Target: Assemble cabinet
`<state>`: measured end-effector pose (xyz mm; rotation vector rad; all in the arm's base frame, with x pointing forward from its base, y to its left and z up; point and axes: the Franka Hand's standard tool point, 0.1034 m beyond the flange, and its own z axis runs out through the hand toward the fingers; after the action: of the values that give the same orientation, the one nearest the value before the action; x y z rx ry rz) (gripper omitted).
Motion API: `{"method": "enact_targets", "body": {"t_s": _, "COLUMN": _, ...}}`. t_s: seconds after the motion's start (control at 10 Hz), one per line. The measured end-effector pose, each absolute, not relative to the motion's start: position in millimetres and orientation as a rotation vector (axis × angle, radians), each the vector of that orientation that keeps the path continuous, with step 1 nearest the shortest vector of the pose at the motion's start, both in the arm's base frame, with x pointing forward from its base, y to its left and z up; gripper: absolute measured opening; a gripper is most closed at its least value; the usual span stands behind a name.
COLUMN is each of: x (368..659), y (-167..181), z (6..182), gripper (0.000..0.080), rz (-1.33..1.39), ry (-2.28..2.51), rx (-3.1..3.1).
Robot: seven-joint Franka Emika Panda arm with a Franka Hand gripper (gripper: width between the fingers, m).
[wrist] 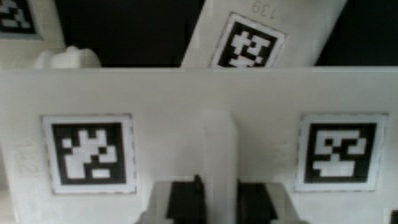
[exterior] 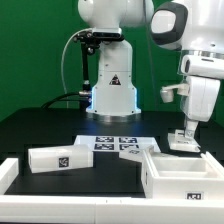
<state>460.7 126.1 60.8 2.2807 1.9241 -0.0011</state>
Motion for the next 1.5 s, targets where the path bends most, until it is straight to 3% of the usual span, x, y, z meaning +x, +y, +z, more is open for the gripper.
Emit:
{"method": "enact_targets", "body": {"t_s": 0.7, "x": 470, "y": 121, "z": 64.0, "gripper": 0.0064, "rz": -0.056, "ry": 2.058, "rx": 2.151}}
{"method": "enact_targets", "body": {"t_s": 1.5, "x": 452, "y": 125, "z": 61.2, "gripper": 0.0064, "rz": -0.196, "ry": 1.966, "rx": 2.217}}
